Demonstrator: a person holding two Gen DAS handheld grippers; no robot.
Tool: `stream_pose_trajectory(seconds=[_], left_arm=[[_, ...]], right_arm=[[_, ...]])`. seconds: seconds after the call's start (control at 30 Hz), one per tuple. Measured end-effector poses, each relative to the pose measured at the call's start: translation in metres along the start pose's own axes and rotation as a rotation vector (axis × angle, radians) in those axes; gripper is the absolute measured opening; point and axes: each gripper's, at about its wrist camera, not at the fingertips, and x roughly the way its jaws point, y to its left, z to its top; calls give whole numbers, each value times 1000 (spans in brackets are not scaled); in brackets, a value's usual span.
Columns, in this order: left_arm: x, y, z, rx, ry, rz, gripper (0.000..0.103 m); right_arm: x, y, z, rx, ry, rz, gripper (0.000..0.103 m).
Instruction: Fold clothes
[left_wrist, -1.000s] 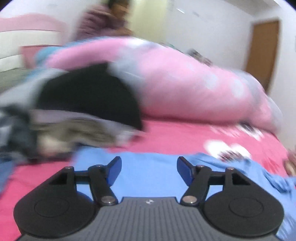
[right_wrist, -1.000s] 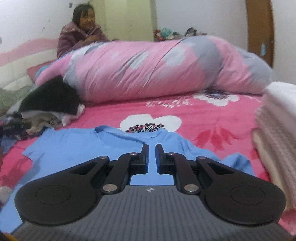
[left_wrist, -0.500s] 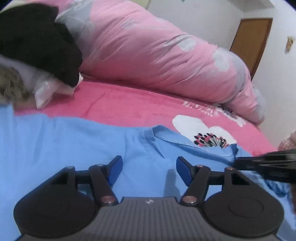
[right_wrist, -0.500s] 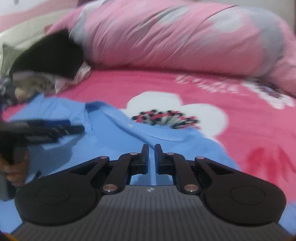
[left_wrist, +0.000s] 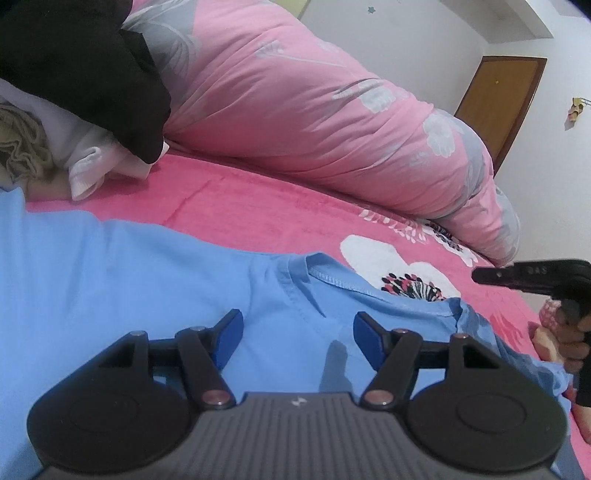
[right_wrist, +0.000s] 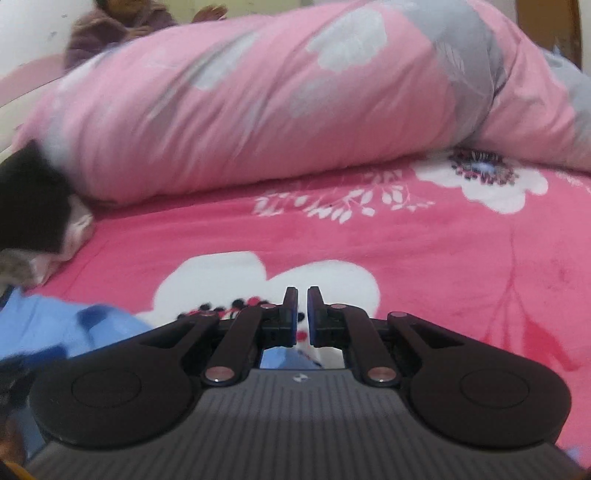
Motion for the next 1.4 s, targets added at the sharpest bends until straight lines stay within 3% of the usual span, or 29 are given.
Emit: stream_pose_trajectory(seconds=[0.17, 0.23, 0.3, 0.33, 0.53, 0.7, 0.8, 0.97, 1.07, 1.23, 1.4], left_arm=[[1, 2, 1, -12, -1, -9, 68], [1, 3, 1, -17, -2, -13, 68], [1, 4, 1, -22, -2, -17, 68], [1, 4, 1, -25, -3, -18, 68], [0, 6, 2, -36, -6, -17, 67], [0, 5, 2, -35, -7, -14, 67], [1, 5, 1, -37, -7, -16, 67], [0, 5, 1, -39, -6, -17, 67], [0, 6, 1, -42, -5, -20, 67], [0, 8, 2, -49, -4, -26, 67], [0, 8, 2, -53, -5, -29, 68]], right_arm=[[15, -5, 2, -32, 108, 20, 26], [27, 1, 2, -70, 161, 29, 26], [39, 6, 2, -109, 214, 37, 18], [39, 8, 2, -117, 215, 36, 2], [18, 9, 2, -96, 86, -3, 2], [41, 0, -7, -49, 94, -49, 3], [40, -8, -7, 12, 55, -61, 5], [-13, -42, 4, 128, -32, -148, 9], [-69, -54, -5, 114, -64, -186, 9], [-149, -54, -50, -15, -52, -262, 9], [-176, -53, -101, -61, -4, -297, 9]])
